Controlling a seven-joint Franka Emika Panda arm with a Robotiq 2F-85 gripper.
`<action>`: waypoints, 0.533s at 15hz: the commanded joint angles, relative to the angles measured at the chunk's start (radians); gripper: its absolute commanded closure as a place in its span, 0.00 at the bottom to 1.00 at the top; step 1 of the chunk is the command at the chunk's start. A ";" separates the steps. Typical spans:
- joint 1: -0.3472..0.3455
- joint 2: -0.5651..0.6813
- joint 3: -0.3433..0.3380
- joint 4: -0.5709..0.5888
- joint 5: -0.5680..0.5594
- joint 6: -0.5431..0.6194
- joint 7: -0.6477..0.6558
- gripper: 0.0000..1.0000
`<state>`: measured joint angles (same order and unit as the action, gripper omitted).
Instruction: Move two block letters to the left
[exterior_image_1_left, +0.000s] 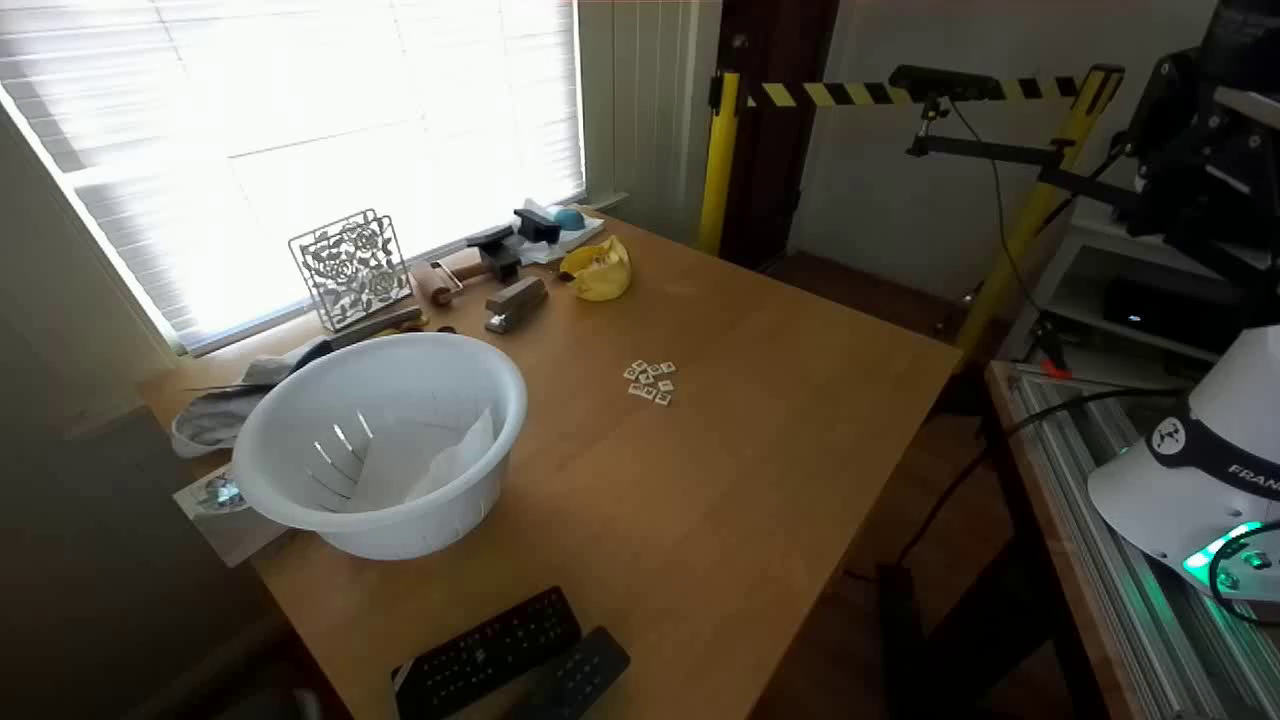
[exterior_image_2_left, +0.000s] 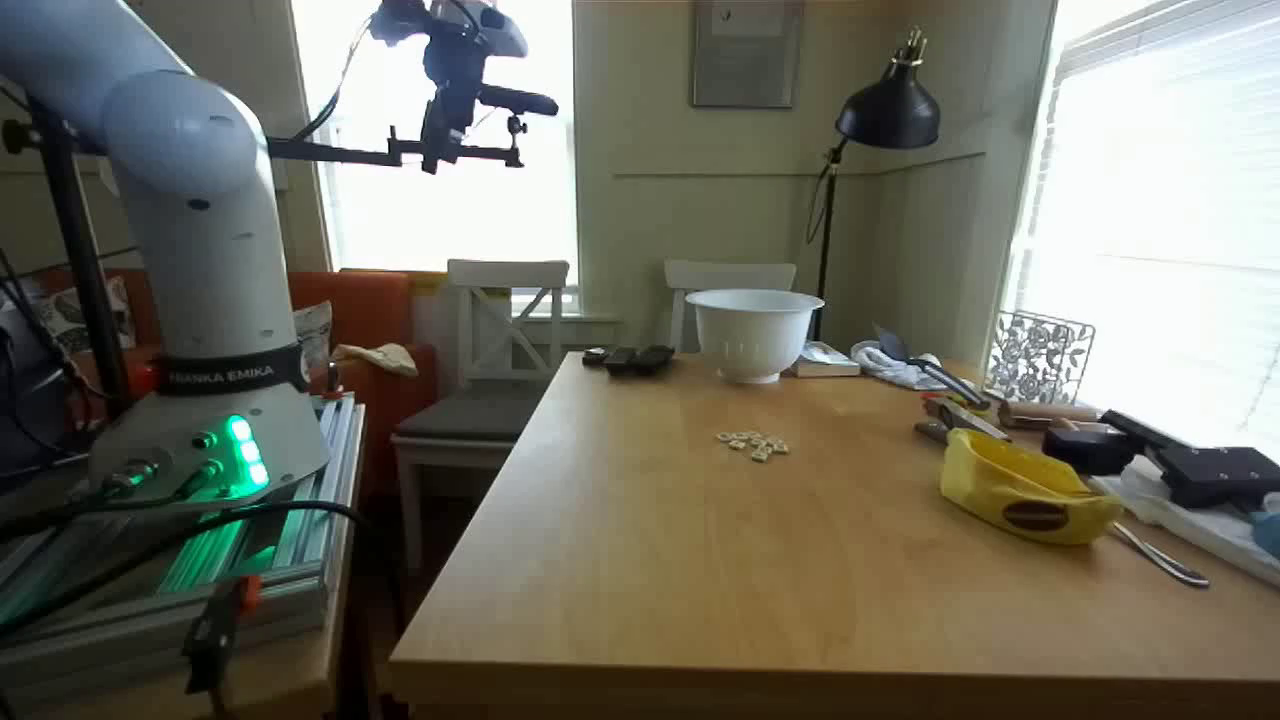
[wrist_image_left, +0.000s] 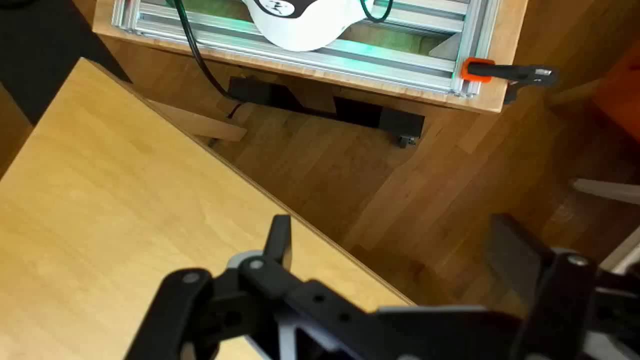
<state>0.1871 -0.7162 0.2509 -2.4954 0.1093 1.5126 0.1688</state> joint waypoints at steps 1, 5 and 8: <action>0.000 0.001 0.000 0.003 0.000 -0.003 0.000 0.00; 0.000 0.001 0.000 0.003 0.000 -0.003 0.000 0.00; -0.021 0.014 -0.002 0.002 -0.007 0.017 0.028 0.00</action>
<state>0.1871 -0.7162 0.2509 -2.4954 0.1093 1.5127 0.1688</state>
